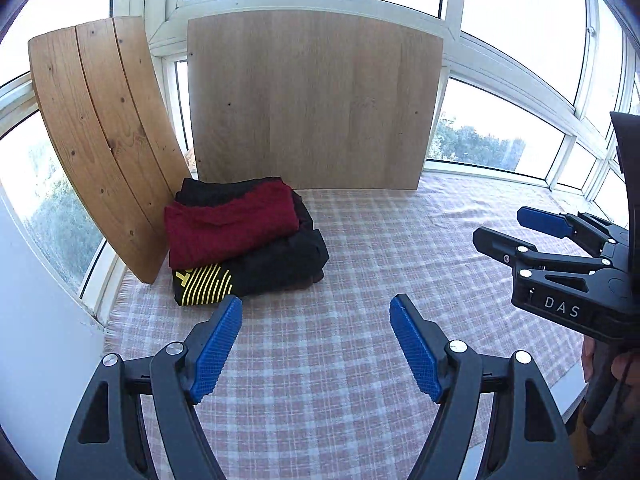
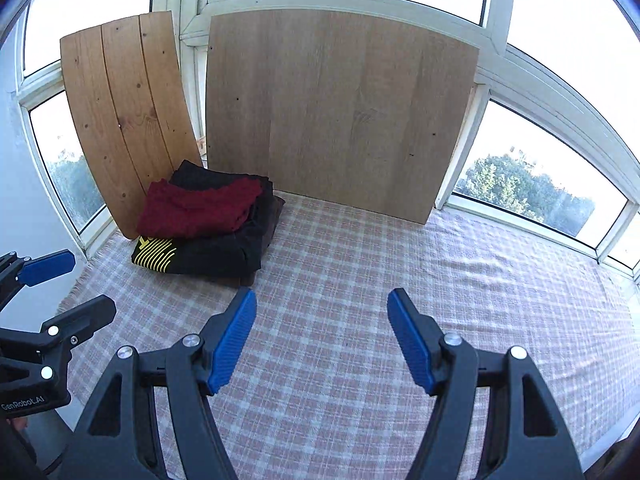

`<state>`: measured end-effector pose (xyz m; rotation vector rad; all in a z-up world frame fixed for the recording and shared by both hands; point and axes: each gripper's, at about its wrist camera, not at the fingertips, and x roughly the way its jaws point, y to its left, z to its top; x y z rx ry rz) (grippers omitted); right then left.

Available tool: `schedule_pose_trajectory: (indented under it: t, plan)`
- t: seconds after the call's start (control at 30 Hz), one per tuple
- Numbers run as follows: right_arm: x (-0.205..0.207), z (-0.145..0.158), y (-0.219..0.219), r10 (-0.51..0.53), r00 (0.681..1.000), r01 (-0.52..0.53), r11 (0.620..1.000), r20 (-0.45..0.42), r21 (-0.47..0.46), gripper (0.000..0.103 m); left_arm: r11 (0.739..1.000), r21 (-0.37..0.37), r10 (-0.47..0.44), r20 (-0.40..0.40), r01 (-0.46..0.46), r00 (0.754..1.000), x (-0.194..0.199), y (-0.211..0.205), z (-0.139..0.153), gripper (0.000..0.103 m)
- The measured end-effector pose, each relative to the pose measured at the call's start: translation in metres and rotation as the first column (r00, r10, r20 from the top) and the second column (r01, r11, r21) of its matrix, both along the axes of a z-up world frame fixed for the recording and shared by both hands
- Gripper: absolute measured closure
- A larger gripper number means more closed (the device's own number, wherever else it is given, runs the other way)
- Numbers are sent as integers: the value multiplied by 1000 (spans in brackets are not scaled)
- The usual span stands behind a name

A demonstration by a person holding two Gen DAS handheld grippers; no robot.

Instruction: Fold clothes

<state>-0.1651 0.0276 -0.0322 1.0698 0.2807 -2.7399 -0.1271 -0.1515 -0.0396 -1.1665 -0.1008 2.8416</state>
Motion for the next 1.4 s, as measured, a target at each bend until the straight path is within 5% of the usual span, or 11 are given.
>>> schedule_pose_trajectory:
  t: [0.37,0.83,1.03,1.4]
  plan:
    - [55,28,-9,86,991,-86,996,-100,5,36,994,-42,97,-80,-101,992,54,10,32,28]
    - [21,49,-42,142,982,-146,989,-128,-28,35,978,-88,168,-197,-188,966,41,-6,67,27]
    - [-4,44,-58,158,979,-161,987,-126,-15,35,976,-75,187,-180,-203,966,18,-22,60,27]
    - [-56,-4,-77,137,990,-137,990,-11,37,35,979,-57,193,-22,-194,981,-40,-37,1,27]
